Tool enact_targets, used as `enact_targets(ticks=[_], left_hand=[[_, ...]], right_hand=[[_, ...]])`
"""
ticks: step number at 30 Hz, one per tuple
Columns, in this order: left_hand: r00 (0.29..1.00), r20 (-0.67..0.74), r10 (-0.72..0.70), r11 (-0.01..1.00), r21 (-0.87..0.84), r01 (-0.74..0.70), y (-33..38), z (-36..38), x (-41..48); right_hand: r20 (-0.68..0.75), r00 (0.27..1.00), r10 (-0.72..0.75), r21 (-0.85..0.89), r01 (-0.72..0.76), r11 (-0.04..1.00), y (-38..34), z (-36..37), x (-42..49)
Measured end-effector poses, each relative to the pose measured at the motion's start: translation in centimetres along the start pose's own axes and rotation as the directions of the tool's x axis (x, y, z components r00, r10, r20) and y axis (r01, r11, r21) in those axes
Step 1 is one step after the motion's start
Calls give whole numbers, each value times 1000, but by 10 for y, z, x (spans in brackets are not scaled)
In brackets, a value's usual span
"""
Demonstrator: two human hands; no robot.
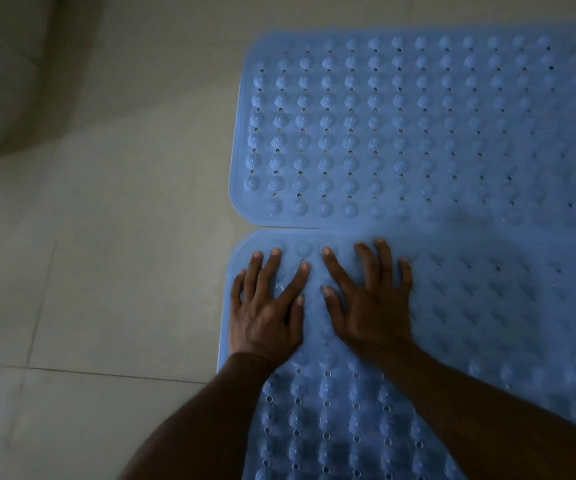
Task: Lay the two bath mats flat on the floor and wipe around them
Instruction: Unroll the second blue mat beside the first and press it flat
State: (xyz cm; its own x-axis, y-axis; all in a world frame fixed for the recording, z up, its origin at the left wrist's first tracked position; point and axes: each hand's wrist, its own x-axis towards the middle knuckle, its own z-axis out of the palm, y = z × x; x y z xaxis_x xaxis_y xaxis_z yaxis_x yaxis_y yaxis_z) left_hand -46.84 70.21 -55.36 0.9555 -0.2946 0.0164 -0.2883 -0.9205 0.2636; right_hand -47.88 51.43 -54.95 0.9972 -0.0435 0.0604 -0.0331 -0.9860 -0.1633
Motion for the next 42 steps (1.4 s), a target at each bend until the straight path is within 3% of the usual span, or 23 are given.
enact_targets(ticks=[6,10,14,18,24,29,33,38,42], left_hand=[[999,21,-26,1000,-6,26,3,1,-3],[984,157,-86,996,33,82,10,-4,-9],[949,275,-157,987,74,141,44,-18,-36],[939,342,-28,995,104,-8,105,-20,-69],[909,376,181,979,24,-204,201,-1,-82],[866,324,381,921,-53,-386,262,37,-56],[808,259,530,844,-73,-531,292,76,-39],[810,155,566,823,-44,-567,294,84,-41],[781,149,606,793,-44,-607,293,82,-41]], right_hand=[[-7,1000,-10,4,10,1000,4,5,-2],[24,999,-29,21,29,999,14,0,-18],[-11,996,86,2,-86,996,47,-12,-81],[-64,966,251,-49,-254,966,101,-37,-140],[-131,844,521,-89,-533,841,195,-64,-200],[-195,670,716,-38,-735,678,252,-63,-211],[-243,598,764,-22,-791,612,268,-43,-207],[-297,546,783,25,-816,578,265,-41,-207],[-288,551,783,16,-815,579,263,-48,-205]])
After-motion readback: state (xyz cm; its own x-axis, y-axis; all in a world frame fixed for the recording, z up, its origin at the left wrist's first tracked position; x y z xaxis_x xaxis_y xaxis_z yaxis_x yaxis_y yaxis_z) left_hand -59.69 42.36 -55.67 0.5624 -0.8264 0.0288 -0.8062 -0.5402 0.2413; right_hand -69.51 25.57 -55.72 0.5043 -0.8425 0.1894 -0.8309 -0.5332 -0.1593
